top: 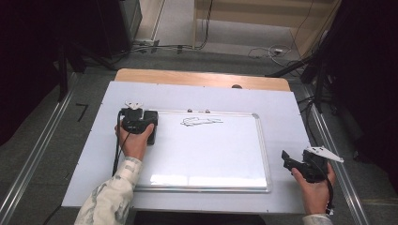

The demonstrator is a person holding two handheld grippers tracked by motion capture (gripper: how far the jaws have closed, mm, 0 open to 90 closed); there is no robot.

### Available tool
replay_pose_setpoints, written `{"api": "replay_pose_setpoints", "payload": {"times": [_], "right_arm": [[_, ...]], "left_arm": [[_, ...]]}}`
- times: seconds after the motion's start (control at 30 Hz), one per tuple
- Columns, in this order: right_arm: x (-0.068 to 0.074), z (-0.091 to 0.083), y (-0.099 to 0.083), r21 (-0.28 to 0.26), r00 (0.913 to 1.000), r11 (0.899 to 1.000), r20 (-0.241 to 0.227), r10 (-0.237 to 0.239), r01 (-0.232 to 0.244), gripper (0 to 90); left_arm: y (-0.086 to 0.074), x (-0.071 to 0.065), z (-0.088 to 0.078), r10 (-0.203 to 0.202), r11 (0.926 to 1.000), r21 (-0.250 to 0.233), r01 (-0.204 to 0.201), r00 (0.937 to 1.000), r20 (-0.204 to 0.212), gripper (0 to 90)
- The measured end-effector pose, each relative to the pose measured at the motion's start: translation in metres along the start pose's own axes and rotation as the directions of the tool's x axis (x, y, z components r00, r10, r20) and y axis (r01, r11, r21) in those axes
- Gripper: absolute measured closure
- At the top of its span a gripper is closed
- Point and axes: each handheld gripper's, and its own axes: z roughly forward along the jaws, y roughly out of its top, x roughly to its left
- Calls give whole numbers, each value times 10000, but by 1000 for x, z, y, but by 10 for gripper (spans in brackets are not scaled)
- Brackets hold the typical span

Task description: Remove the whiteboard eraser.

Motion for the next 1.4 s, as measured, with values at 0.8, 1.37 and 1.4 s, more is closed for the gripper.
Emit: {"api": "replay_pose_setpoints", "payload": {"times": [0.8, 1.37, 1.4], "right_arm": [[0, 0, 0, 18, 10000, 10000, -16, -24, 24, 173], [1, 0, -1, 47, 10000, 10000, -56, -61, 61, 176], [1, 0, 0, 45, 10000, 10000, -58, -49, 49, 176]], "left_arm": [[-8, -6, 16, 383, 9975, 588, -394, 9991, 207, 362], [-7, -1, 18, 351, 9976, 576, -382, 9979, 541, 359], [-7, -1, 18, 366, 9975, 580, -398, 9978, 550, 358]]}}
